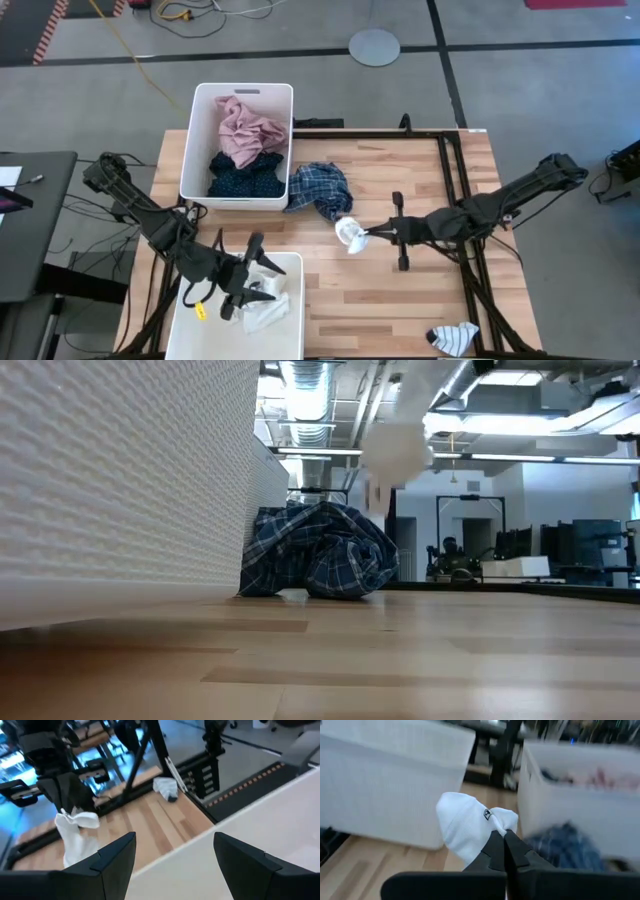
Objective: Sort clothes
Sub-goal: Put the white sock into the bottom white bin
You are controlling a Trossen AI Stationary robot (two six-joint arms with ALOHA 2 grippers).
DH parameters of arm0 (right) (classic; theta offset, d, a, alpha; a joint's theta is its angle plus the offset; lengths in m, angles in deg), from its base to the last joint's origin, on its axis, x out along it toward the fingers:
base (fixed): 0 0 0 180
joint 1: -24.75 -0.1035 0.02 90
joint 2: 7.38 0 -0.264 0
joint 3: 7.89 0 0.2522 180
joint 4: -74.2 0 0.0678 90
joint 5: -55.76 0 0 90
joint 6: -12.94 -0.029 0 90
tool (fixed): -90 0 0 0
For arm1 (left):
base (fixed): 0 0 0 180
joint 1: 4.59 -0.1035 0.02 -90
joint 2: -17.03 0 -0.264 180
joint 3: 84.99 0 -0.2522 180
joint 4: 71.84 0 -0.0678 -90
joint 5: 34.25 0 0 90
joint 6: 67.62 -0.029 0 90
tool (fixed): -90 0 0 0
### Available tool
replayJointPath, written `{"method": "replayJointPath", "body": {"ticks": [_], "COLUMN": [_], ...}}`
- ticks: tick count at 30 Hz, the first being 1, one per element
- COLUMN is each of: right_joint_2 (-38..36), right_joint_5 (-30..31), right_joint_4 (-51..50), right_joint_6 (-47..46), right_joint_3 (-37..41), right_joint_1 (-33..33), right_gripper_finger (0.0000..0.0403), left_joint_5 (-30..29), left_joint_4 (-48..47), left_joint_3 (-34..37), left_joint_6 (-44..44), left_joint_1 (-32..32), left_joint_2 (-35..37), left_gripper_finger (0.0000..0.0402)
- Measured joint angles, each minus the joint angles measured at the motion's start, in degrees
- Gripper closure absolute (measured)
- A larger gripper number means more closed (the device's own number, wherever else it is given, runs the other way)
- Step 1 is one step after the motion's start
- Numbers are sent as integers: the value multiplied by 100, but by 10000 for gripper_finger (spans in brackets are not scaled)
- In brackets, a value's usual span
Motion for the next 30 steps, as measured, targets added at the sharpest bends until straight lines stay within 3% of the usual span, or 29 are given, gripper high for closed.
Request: {"method": "replayJointPath", "body": {"ticks": [5,16,30], "right_joint_2": [94,439,1842], "right_joint_5": [-28,-694,-951], "right_joint_4": [381,813,541], "right_joint_6": [743,1916,3005], "right_joint_3": [-356,-1239,-2902], "right_joint_1": [0,2,2], "right_gripper_finger": [403,403,403], "left_joint_5": [-15,135,728], "left_joint_4": [303,757,1505], "left_joint_3": [0,0,-3], "left_joint_6": [-169,-247,-28], "left_joint_1": [-239,-981,-1679], "left_joint_2": [0,0,-107], "left_gripper_finger": [139,139,139]}}
